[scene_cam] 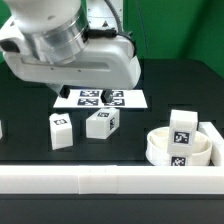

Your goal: Assemble stool

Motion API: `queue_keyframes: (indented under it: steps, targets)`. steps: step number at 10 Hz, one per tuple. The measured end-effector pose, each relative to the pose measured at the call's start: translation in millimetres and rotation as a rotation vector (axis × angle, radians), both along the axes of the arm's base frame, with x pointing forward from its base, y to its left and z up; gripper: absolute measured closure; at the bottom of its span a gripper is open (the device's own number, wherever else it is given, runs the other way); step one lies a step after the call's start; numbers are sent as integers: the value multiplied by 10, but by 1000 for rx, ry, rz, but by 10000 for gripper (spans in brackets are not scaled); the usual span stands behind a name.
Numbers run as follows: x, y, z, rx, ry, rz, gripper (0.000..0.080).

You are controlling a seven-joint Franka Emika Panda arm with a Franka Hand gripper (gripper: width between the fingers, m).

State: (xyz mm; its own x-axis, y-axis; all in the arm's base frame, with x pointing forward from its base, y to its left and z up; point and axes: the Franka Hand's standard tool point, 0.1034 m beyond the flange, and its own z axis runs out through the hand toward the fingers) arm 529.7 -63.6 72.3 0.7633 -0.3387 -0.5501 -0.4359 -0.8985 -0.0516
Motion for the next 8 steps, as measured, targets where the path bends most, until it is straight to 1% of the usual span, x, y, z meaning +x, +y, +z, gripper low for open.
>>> queue_keyframes:
  steps: [1,3,4,5,6,7,8]
  targets:
    - [-45,9,-6,31,80,8,151]
    - [-15,59,-38,75,165,45,151]
    - [-81,31,-62,104,249,48,151]
    - [-84,13,-98,116,281,50,151]
    - [-122,15,-116,136,339,55,151]
    - [-50,32,-164,132,327,62,151]
    - [-27,57,-179,128,319,65,151]
